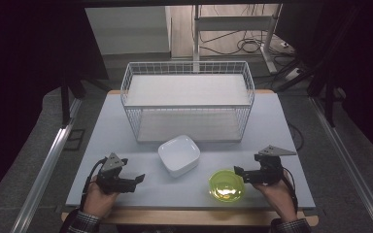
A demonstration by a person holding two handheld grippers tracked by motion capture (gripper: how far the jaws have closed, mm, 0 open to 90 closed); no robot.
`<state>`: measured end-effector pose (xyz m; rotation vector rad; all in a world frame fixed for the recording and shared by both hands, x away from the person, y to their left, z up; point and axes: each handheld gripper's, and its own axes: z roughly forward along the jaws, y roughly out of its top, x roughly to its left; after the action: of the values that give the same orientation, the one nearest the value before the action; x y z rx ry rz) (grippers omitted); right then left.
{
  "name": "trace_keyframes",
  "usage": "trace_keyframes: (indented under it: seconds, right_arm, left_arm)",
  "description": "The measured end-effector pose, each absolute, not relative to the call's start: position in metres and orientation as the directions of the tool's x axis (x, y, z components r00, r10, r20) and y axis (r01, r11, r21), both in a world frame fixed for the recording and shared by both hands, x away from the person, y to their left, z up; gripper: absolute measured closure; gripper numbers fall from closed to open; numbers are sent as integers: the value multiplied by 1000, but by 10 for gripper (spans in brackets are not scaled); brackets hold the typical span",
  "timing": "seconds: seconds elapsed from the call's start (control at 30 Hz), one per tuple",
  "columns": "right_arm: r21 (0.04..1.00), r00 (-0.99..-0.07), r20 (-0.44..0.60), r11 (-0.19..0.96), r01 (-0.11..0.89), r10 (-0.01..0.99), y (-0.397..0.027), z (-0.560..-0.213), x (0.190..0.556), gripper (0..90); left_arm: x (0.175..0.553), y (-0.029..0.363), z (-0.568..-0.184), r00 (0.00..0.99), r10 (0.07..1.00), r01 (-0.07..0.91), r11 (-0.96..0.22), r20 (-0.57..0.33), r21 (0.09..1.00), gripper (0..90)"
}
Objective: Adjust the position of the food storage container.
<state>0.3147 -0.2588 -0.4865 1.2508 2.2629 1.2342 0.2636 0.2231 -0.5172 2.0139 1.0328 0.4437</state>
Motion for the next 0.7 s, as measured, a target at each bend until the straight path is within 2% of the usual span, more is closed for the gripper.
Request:
trace_keyframes:
  seconds: [0.1, 0.43, 0.7]
  right_arm:
    - [785, -589, 136, 276, 555, 796, -257, -484, 313, 49]
    - [802, -647, 58, 351, 484, 760, -241, -466, 298, 364]
    - [791, -747, 36, 438, 427, 664, -219, -457, 283, 764]
  left_arm:
    - [262, 222, -516, 600, 799, 516, -347, -41, 783, 69]
    - [264, 224, -517, 587, 808, 530, -334, -53, 779, 37]
    - [264, 221, -519, 592, 805, 526, -358, -29, 772, 36]
